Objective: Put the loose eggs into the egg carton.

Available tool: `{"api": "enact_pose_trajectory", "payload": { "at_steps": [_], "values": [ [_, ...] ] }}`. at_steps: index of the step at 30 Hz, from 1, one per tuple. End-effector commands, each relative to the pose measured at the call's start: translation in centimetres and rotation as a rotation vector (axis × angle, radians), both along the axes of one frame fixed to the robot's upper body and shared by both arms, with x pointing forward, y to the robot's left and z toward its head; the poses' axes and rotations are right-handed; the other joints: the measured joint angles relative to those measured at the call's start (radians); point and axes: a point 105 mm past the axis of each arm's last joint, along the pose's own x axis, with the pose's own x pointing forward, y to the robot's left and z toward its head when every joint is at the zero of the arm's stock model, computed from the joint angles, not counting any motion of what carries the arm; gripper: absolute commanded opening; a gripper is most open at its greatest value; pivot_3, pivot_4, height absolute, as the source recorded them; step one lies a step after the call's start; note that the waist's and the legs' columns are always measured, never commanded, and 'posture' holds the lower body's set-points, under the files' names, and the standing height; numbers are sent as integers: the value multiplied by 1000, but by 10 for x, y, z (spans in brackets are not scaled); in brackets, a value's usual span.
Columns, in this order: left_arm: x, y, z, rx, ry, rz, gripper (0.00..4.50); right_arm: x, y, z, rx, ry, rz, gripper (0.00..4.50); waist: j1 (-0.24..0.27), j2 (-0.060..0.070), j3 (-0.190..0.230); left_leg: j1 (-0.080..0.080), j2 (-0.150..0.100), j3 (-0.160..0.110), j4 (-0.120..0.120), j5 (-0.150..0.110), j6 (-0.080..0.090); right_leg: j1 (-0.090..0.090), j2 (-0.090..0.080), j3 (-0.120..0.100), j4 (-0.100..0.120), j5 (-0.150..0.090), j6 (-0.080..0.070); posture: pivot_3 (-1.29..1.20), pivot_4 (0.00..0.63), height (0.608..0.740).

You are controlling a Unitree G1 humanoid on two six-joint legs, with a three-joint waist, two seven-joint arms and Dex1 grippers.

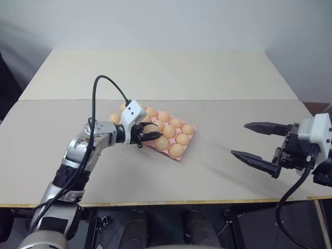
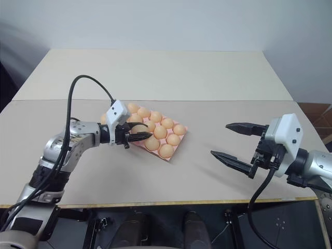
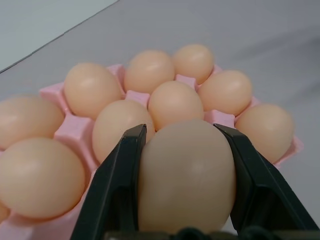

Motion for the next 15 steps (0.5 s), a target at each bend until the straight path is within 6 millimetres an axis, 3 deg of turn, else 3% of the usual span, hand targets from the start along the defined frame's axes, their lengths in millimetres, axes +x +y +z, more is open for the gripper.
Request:
{"api": "enact_pose_trajectory", "payload": {
  "at_steps": [1,5,6,11,15],
  "values": [
    [0,-2,7,3,-40,-24,3057,-5,-1,11,-4,-61,-10,4500,0,0,0,0,0,0,0,0,0,0,0,0,0,0,0,0,150,740],
    [-2,6,16,-10,-63,-4,4331,-6,1,13,-2,-65,-10,4500,0,0,0,0,0,0,0,0,0,0,0,0,0,0,0,0,150,740],
    [-2,12,21,-7,-81,15,4469,-6,3,13,-1,-66,-8,4500,-1,0,0,0,0,0,0,0,0,0,0,0,0,0,0,0,150,740],
    [-8,44,44,-37,-128,109,4469,-5,3,11,5,-61,-1,4500,-3,0,0,0,0,-1,0,0,0,0,0,0,0,0,0,0,150,740],
    [-16,91,53,-37,-191,240,4469,-2,-1,6,7,-52,12,4500,-5,0,0,1,1,-1,0,0,0,0,0,0,0,0,0,0,150,740]
  ]
}}
